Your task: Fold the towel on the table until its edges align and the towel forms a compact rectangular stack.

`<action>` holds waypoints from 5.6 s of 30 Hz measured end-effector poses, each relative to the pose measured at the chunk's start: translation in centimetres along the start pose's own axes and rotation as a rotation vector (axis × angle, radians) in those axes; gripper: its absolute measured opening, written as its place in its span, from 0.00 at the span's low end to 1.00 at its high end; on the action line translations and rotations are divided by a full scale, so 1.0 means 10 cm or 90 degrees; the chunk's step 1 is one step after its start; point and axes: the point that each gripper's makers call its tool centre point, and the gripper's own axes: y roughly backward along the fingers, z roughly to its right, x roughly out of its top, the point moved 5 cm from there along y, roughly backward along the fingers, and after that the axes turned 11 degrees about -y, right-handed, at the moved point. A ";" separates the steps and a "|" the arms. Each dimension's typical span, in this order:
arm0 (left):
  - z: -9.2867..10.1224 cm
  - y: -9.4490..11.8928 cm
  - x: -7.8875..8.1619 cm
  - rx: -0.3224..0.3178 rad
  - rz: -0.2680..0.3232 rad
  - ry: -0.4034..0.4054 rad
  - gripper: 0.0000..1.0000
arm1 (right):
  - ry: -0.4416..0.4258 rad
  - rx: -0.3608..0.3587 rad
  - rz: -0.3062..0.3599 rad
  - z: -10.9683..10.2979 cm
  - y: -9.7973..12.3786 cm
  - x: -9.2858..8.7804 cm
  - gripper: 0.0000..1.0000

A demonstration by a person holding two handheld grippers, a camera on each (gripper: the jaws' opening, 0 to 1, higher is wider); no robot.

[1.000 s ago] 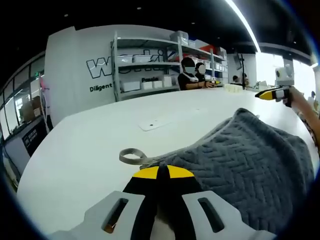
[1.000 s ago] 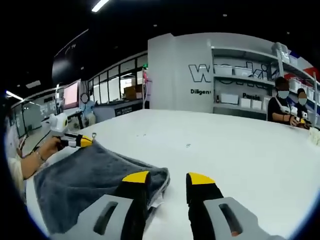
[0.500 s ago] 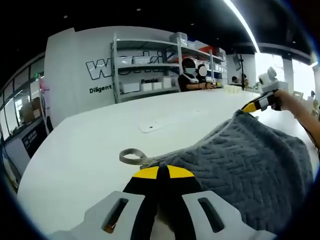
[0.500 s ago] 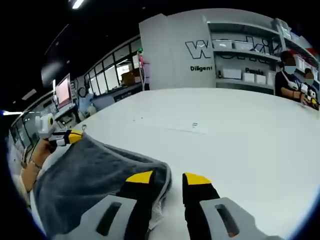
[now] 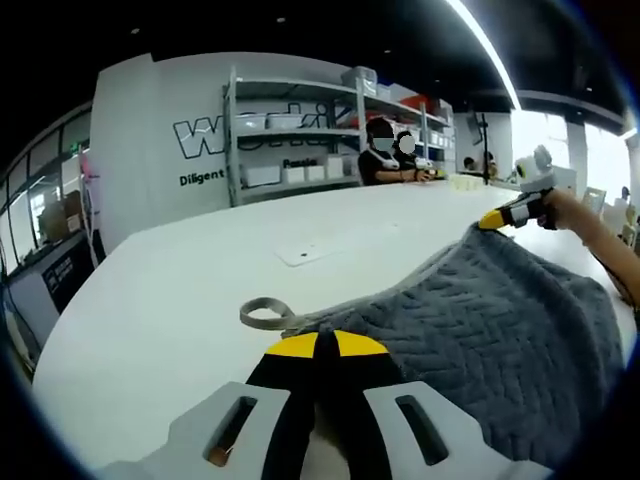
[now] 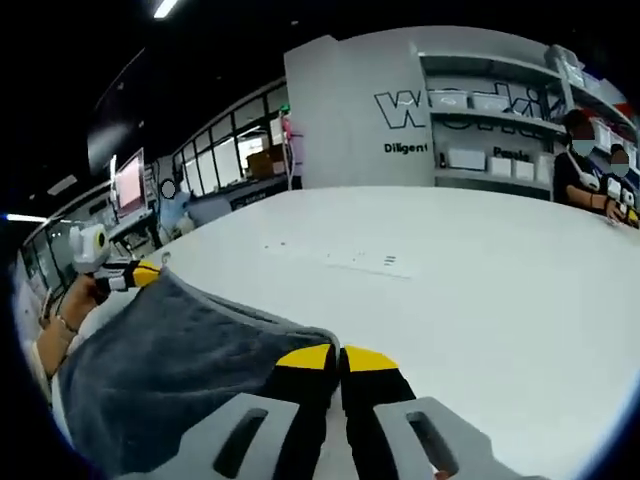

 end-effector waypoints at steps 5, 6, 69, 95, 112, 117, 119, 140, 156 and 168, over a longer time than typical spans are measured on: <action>-0.05 0.03 0.03 0.000 0.013 0.018 0.03 | 0.010 -0.003 0.021 -0.04 -0.01 0.07 0.00; -0.07 0.04 0.03 0.000 0.016 0.023 0.03 | 0.014 -0.005 0.024 -0.04 -0.03 0.09 0.00; -0.30 0.23 0.24 0.007 0.024 0.094 0.58 | 0.231 -0.101 -0.038 -0.16 0.03 0.06 0.52; 0.53 0.98 0.15 -0.148 0.065 0.070 0.80 | 0.147 0.006 -0.091 -0.52 1.46 -1.03 0.38; 0.46 1.00 0.06 -0.141 0.067 0.106 0.79 | 0.028 0.039 -0.104 -0.64 1.54 -1.30 0.04; 0.42 1.00 0.04 -0.132 0.065 0.116 0.79 | 0.029 0.044 -0.079 -0.67 1.60 -1.19 0.02; 0.42 0.99 0.04 -0.132 0.065 0.118 0.79 | 0.037 0.040 -0.067 -0.69 1.64 -1.14 0.02; 0.40 0.95 -0.05 -0.115 0.029 0.113 0.77 | -0.012 -0.010 -0.056 -0.47 1.65 -1.28 0.02; 0.45 0.81 -0.02 -0.122 0.016 0.096 0.70 | -0.010 -0.014 -0.055 -0.42 1.63 -1.36 0.02; 0.44 0.38 0.18 -0.097 -0.017 0.040 0.42 | 0.006 -0.015 -0.044 -0.42 1.64 -1.38 0.02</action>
